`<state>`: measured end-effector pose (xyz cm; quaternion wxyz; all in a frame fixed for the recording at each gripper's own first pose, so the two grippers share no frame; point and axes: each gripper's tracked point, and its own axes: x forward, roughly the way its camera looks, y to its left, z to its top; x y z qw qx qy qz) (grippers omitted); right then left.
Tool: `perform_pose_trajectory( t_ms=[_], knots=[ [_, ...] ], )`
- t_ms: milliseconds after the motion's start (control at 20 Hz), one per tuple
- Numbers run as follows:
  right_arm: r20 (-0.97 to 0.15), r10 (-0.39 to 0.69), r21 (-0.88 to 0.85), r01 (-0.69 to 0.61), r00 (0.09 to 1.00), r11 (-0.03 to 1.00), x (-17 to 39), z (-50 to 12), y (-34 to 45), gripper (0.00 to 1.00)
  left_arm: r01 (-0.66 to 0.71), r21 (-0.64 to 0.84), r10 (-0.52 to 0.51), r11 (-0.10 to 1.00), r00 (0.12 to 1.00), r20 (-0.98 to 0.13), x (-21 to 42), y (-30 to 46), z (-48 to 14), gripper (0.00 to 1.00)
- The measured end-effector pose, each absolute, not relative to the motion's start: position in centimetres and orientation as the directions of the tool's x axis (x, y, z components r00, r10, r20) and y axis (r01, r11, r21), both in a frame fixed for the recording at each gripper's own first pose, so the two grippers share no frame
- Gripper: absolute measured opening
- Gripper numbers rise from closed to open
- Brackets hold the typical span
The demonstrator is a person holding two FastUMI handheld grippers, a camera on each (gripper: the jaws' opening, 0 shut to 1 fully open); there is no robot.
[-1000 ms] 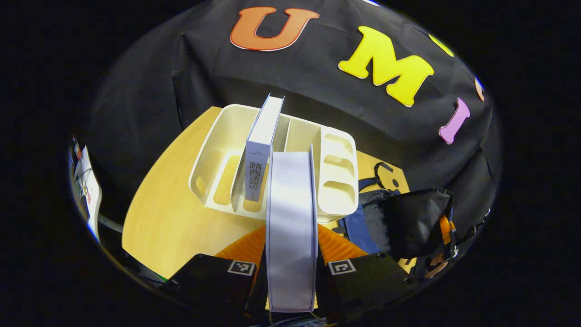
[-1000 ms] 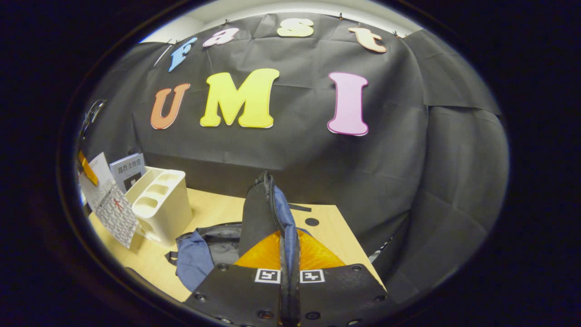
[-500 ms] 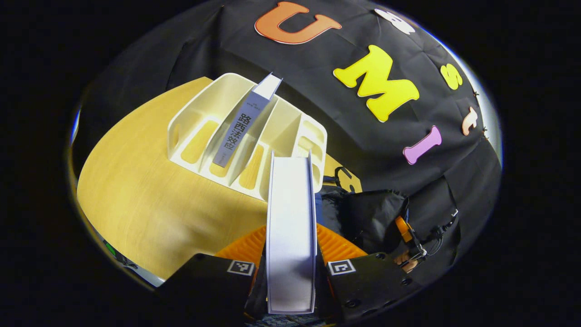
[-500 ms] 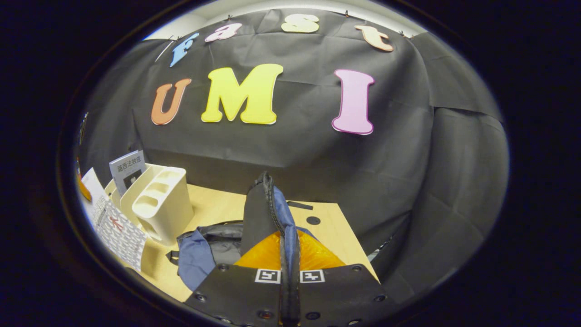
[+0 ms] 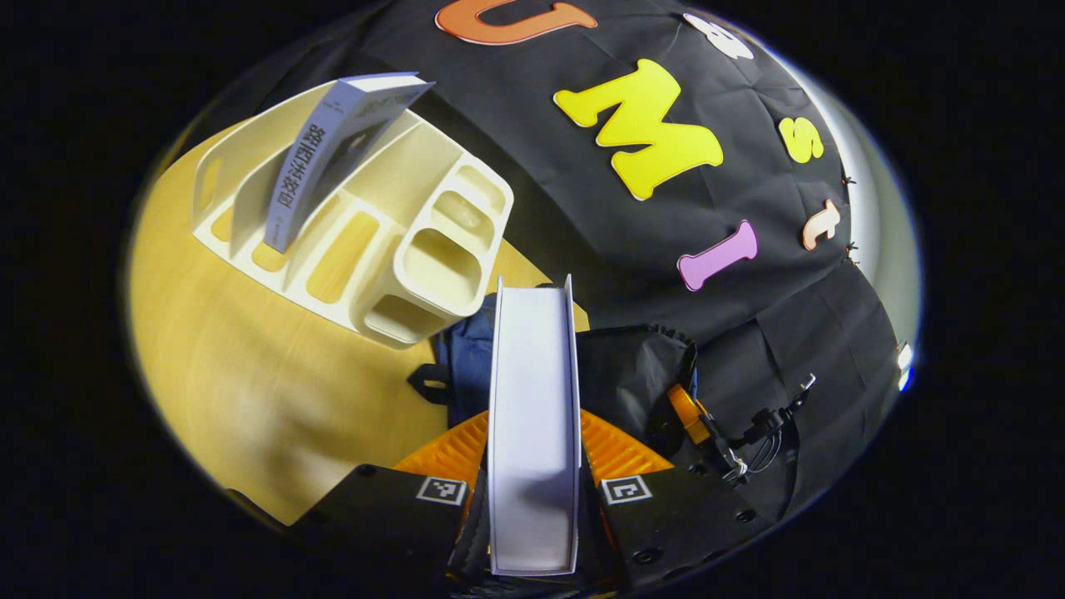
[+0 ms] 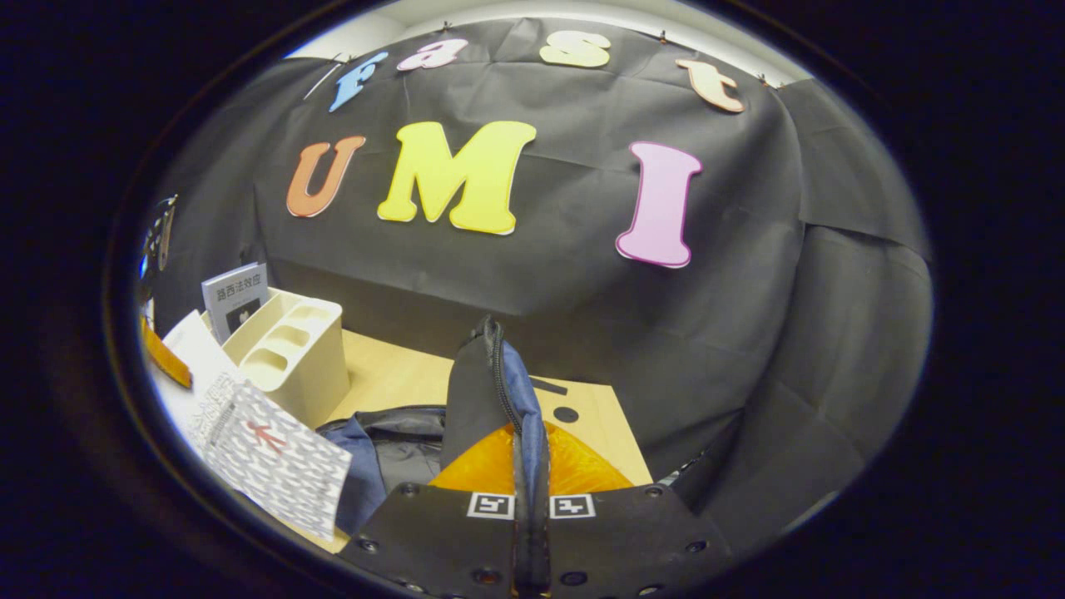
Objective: Open the schoolbag, grab two books from the bookshelf and put them into the schoolbag.
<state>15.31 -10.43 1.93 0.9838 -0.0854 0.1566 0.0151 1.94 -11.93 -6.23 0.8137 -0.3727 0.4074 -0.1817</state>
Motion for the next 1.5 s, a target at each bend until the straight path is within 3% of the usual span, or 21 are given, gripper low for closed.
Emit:
perform_pose_trajectory(
  t_ms=[650, 850, 1500],
  knots=[
    [-0.286, 0.019, -0.200, -0.080, 0.958, 0.976, 16.4, 3.8, -9.8, 0.01, -0.039, -0.803, -0.614, 0.595, 0.622, -0.485, 10.9, -23.9, -12.7, 0.45],
    [-0.264, 0.030, -0.211, -0.088, 0.964, 0.974, 16.5, 4.6, -8.9, 0.01, -0.052, -0.800, -0.634, 0.597, 0.581, -0.511, 11.3, -27.4, -15.5, 0.45],
    [-0.206, 0.070, -0.144, -0.101, 0.976, 0.984, 15.8, 6.6, -6.6, 0.01, -0.065, -0.844, -0.659, 0.533, 0.594, -0.462, 12.4, -34.9, -20.7, 0.45]
  ],
)
